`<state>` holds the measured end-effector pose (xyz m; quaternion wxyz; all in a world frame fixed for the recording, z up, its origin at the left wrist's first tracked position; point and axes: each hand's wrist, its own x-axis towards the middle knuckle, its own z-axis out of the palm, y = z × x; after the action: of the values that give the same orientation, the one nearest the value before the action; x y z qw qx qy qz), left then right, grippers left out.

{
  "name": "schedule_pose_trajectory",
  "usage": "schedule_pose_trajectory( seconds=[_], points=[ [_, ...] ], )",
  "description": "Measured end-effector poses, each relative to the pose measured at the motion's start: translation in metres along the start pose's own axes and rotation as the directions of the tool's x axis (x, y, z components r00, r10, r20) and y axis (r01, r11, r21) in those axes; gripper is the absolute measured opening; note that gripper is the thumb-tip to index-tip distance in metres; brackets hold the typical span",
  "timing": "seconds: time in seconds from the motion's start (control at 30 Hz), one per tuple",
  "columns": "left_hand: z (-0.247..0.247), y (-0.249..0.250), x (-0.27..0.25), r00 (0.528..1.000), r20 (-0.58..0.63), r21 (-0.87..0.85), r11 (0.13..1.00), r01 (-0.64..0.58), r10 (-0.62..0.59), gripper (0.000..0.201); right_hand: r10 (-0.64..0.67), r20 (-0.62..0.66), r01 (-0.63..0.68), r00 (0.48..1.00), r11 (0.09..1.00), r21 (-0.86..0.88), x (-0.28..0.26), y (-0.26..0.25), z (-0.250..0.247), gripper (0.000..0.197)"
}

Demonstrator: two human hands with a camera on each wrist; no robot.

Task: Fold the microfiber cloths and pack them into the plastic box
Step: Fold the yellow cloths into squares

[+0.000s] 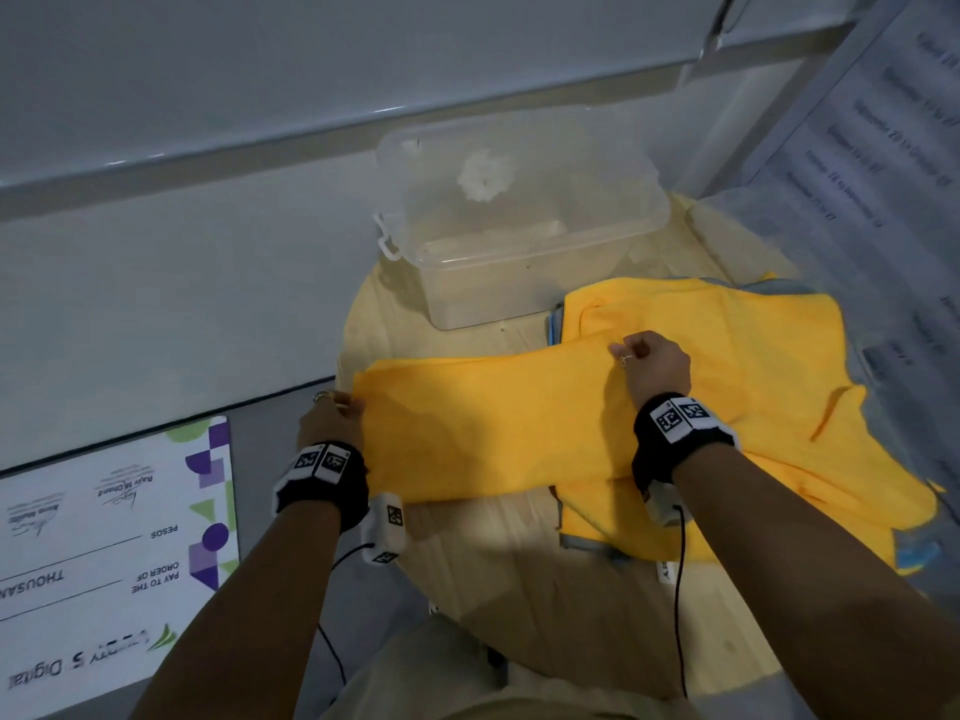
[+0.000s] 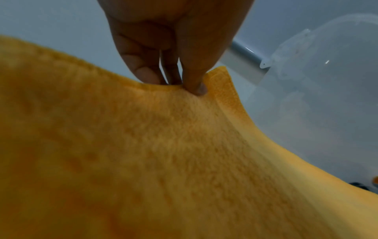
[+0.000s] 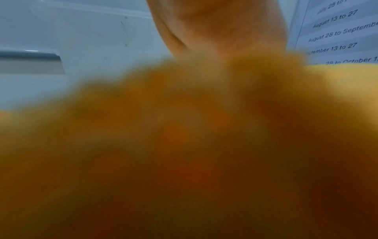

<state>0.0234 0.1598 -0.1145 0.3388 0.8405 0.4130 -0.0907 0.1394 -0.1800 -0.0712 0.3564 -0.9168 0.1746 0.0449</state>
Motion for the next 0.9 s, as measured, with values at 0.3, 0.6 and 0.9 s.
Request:
schedule_pose_trajectory(
  seconds=[0.3,0.6,0.9],
  points=[
    [-0.001,0.011,0.007,0.981,-0.028,0.045,0.981,-0.19,0.191,0.058,0.086,0.178,-0.057,0.98,0.985,-0.164,0.003,0.004,-0.01,0.05],
    [0.052,0.006,-0.038,0.783,0.515,0.515,0.603,-0.609,0.35,0.077,0.065,0.323,0.128,0.944,0.831,-0.541,-0.052,0.05,-0.031,0.052],
    [0.05,0.03,-0.043,0.771,0.575,0.579,0.529,-0.62,0.274,0.072,-0.19,0.187,0.252,0.964,0.88,-0.403,-0.071,0.013,-0.013,0.028]
  ],
)
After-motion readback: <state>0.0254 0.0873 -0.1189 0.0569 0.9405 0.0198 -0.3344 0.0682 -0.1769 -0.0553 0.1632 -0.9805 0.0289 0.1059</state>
